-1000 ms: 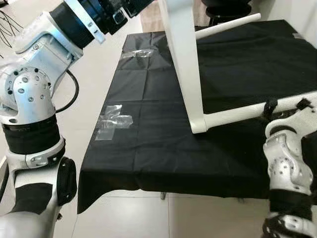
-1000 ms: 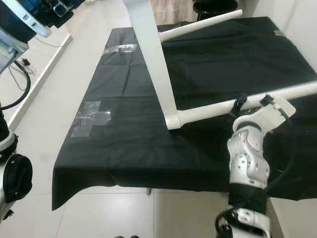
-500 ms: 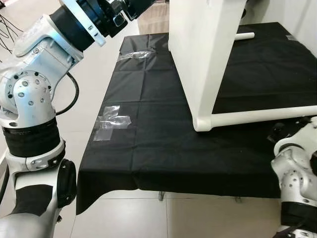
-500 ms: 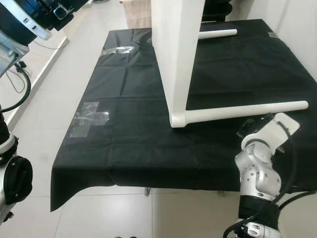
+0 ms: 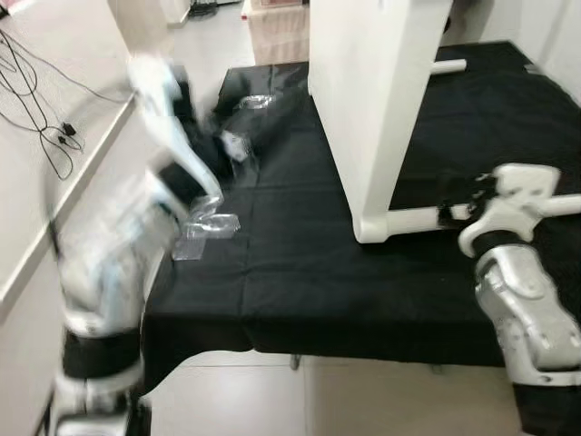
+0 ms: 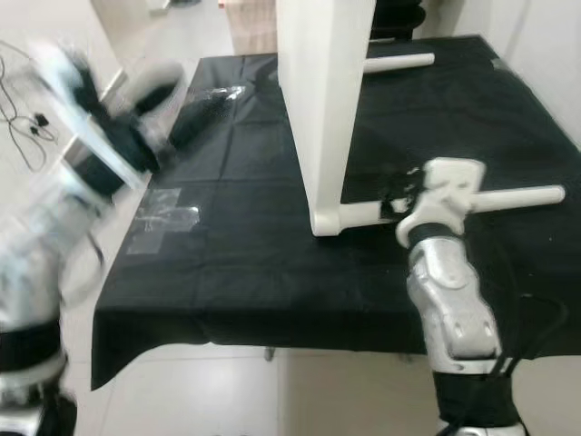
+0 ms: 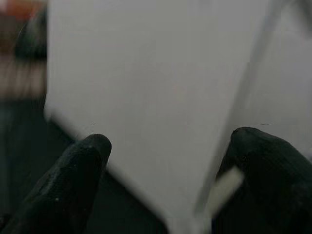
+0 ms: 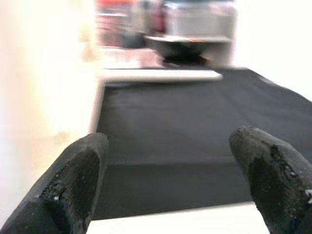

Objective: Building children table

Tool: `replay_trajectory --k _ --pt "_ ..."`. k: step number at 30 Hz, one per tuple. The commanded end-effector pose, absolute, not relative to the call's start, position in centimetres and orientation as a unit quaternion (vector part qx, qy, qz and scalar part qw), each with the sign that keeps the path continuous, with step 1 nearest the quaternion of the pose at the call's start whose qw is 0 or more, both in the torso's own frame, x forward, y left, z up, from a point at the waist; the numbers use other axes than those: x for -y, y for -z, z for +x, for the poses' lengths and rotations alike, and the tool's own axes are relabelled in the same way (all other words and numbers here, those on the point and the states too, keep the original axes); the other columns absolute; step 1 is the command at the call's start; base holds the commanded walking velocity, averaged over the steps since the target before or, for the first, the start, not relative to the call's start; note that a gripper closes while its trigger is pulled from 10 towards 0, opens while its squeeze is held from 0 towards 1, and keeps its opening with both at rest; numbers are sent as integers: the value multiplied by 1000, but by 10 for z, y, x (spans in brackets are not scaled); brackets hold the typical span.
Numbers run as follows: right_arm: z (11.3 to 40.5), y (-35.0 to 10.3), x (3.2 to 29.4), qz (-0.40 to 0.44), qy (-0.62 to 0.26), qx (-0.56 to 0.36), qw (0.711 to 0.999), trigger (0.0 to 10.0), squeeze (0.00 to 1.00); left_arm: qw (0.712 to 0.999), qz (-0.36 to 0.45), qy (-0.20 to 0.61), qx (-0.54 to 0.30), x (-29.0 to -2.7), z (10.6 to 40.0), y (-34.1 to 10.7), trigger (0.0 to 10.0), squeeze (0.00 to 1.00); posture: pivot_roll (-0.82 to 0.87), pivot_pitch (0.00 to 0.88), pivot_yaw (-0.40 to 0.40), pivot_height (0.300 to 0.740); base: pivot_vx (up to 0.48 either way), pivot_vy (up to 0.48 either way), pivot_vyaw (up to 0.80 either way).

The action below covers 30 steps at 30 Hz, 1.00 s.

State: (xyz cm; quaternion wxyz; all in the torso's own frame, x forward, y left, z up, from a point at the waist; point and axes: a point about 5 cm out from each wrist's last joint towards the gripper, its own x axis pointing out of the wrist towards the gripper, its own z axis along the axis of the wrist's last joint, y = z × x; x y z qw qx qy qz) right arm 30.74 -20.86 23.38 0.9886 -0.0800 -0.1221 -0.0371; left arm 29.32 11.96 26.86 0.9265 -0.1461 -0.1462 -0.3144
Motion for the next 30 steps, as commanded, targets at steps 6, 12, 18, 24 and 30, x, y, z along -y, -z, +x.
replay_trajectory --k 6,12,18,24,30 --pt "308 -222 192 -93 -2 117 989 10000 0 950 -129 254 127 -134 278 -231 10000 0 -45 141 63 740 0 -133 0" --pt "311 -209 183 -110 -17 106 988 10000 0 957 -140 234 102 -133 273 -203 10000 0 -49 116 57 740 0 -461 0" --pt "312 -198 176 -123 -30 95 987 10000 0 959 -141 228 89 -129 275 -189 10000 0 -56 101 58 740 0 -461 0" --pt "313 -186 173 -147 -38 82 985 10000 0 962 -139 220 81 -128 275 -178 10000 0 -62 91 64 740 0 -461 0" --pt "313 -179 173 -161 -43 79 983 10000 0 971 -119 191 78 -131 280 -173 10000 0 -62 88 64 740 0 -191 0"
